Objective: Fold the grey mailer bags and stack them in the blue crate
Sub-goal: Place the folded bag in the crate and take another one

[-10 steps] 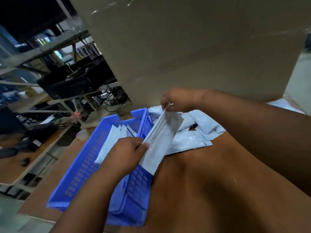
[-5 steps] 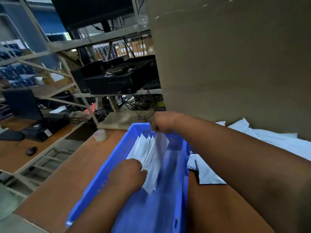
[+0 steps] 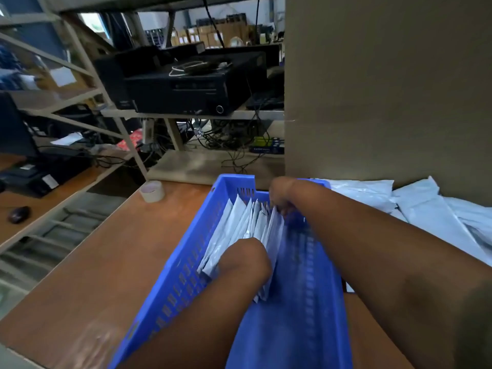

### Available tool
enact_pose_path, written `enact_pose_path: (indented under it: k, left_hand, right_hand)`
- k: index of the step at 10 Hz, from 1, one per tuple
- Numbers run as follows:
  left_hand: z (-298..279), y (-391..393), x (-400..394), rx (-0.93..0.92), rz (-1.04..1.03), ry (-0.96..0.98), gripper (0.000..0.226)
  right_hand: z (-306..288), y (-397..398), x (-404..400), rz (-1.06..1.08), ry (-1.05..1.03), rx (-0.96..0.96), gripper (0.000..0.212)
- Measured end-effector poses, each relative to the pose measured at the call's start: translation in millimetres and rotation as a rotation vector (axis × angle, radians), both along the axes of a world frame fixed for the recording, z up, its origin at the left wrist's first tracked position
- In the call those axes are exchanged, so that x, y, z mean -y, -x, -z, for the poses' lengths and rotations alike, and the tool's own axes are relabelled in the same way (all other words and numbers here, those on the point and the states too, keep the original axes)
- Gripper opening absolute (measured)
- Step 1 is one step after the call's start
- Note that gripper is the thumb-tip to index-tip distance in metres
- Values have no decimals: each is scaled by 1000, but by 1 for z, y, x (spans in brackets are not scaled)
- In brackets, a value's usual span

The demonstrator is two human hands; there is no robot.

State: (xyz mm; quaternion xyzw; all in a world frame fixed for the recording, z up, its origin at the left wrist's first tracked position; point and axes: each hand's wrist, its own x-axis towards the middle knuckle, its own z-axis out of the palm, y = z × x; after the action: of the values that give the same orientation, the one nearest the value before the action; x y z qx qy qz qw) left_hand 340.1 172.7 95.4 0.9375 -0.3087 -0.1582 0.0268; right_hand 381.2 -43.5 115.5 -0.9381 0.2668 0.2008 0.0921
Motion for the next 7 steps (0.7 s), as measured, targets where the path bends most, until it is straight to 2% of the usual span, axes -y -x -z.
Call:
enact_pose_path:
  k: [1, 2, 4, 5, 6, 7]
  left_hand:
    - [11, 0, 2, -33, 5, -64, 38]
    - [11, -2, 1, 21, 35, -56, 35]
    - [11, -6, -3, 65, 46, 8, 20]
    - [9, -7, -7, 86, 52, 45, 25]
    - [-2, -1, -13, 235, 104, 93, 43]
    - [-17, 16, -14, 347, 237, 166, 37]
  right_hand:
    - [13, -6, -13, 104, -128, 110, 19]
    - [21, -6, -19, 186, -213, 165, 33]
    - [-6, 9, -23, 197, -304, 166, 40]
    - [-28, 36, -26, 176, -258, 253, 35]
    - [-40, 104, -30, 17, 4, 462, 40]
    - [-30, 189, -37, 55, -7, 720, 32]
